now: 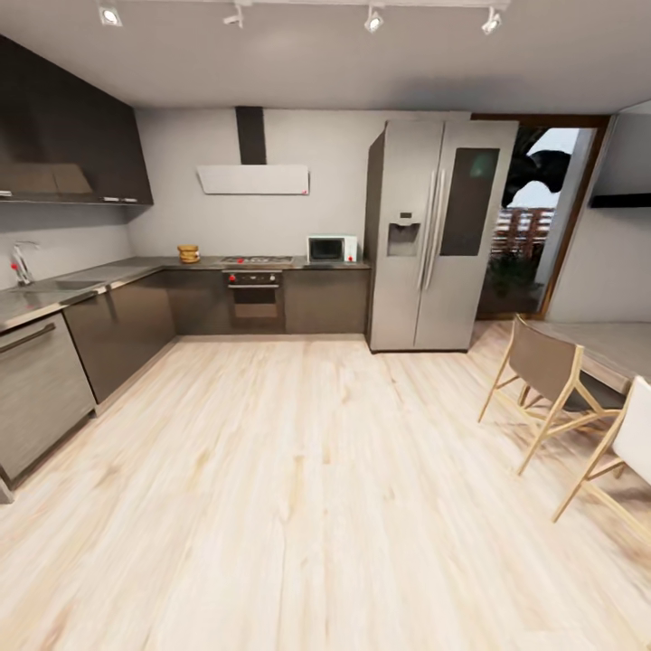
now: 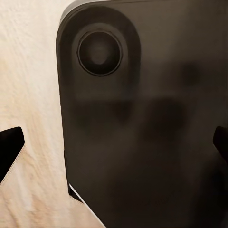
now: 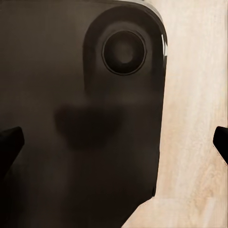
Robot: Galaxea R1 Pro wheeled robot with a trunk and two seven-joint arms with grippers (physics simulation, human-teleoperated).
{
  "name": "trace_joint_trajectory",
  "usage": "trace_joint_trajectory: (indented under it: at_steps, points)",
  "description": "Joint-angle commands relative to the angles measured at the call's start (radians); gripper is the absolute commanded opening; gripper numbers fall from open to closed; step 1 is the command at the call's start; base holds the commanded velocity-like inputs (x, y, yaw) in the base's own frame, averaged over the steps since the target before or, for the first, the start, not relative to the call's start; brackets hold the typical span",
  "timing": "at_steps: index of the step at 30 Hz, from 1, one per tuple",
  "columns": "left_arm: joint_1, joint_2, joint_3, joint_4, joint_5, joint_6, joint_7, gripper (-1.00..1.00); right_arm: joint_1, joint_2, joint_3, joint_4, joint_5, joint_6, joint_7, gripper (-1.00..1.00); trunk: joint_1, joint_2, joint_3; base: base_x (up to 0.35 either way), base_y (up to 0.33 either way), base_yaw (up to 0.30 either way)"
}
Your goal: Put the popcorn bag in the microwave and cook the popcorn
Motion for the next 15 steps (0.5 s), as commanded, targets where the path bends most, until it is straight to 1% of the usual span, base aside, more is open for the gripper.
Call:
trace_joint_trajectory:
  at_steps: [1,15]
  points:
    - [0.0,0.0,0.0,-0.001,0.001,-0.001,0.0,1.0,0.0,0.0,0.0,0.0,0.0,-0.003,-0.001,1.0,0.001,0.0,-0.001,0.333,0.0,0.0]
    - [0.0,-0.005,0.0,0.001,0.001,-0.001,0.002,1.0,0.0,0.0,0.002,0.0,0.002,-0.002,-0.001,1.0,0.001,0.0,-0.001,0.333,0.0,0.0]
